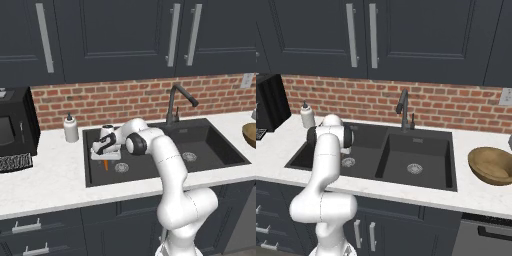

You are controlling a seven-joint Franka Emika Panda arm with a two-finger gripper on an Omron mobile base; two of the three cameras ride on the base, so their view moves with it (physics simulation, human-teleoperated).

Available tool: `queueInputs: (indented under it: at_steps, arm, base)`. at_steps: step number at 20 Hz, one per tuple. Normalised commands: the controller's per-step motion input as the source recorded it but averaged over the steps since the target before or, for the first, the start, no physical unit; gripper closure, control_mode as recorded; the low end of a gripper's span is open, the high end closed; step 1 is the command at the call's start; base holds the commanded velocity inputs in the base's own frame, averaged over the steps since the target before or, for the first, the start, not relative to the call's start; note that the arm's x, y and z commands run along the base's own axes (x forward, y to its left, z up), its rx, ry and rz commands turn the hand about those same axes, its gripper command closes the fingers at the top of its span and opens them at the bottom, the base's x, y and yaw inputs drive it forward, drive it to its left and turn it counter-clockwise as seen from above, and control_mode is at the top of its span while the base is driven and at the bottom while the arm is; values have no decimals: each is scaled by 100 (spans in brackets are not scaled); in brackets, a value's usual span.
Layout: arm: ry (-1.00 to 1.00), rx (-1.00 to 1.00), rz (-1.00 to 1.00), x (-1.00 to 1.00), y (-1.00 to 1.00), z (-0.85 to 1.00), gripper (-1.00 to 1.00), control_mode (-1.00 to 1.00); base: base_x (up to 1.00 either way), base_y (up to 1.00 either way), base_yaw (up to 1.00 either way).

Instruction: Pick the carrot from the sink and place it in the bowl. Then pick the bowl and place it in the microwave. Then close the microwave door and press the start button.

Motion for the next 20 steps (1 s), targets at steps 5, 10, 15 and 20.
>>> queueInputs:
  at_steps: [5, 10, 15, 20]
  arm:
    - [0, 0, 0, -3, 0, -14, 100, -100]
    - [0, 0, 0, -8, 0, -20, 100, -100]
    - [0, 0, 0, -21, -15, -6, 100, -100]
    - [0, 2, -2, -33, -41, 21, 100, -100]
  base:
    - [0, 0, 0]
    - [0, 0, 0]
    - [0, 0, 0]
    - [0, 0, 0]
